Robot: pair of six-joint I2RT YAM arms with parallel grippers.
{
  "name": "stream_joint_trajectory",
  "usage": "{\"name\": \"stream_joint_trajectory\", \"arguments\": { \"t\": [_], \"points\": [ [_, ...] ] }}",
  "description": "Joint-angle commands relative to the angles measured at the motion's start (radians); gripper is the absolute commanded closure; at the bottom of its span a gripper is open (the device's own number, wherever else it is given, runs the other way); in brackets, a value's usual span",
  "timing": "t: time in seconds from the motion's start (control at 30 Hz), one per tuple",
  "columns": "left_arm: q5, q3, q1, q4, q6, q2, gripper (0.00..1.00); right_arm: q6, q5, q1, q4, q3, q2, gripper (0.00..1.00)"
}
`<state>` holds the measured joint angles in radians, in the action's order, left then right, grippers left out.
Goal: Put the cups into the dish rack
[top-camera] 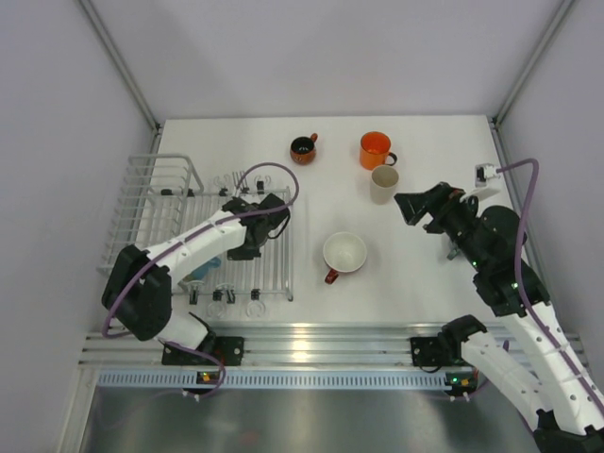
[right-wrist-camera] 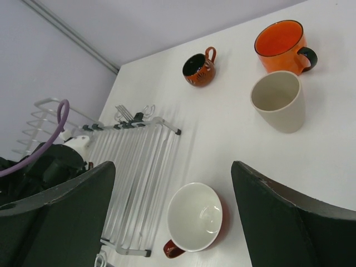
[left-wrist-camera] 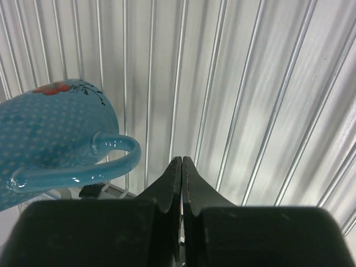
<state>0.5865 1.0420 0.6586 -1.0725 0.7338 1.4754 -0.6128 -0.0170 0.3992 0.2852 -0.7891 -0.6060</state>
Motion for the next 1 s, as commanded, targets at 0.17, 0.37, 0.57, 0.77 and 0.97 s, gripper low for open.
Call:
{"name": "stream_joint_trajectory", "arguments": {
  "t": [0.17,0.37,0.57,0.77,0.97],
  "points": [
    [-0.076,-0.062,-0.106,-0.004,0.013,-0.093,1.00,0.024,0.012,0.010,0.022,-0.041,0.054,0.14],
    [-0.036,-0.066,-0.208,-0.001,0.044,-0.102,1.00,0.041,0.049,0.010,0.049,-0.055,0.069,0.14],
    [0.006,-0.088,-0.220,-0.006,0.084,-0.101,1.00,0.065,0.080,0.012,0.083,-0.064,0.091,0.14],
    [0.048,-0.074,-0.221,-0.010,0.095,-0.135,1.00,0.064,0.080,0.012,0.083,-0.053,0.092,0.14],
    [0.075,-0.077,-0.243,-0.018,0.112,-0.158,1.00,0.055,0.077,0.010,0.081,-0.059,0.084,0.13]
  ]
}}
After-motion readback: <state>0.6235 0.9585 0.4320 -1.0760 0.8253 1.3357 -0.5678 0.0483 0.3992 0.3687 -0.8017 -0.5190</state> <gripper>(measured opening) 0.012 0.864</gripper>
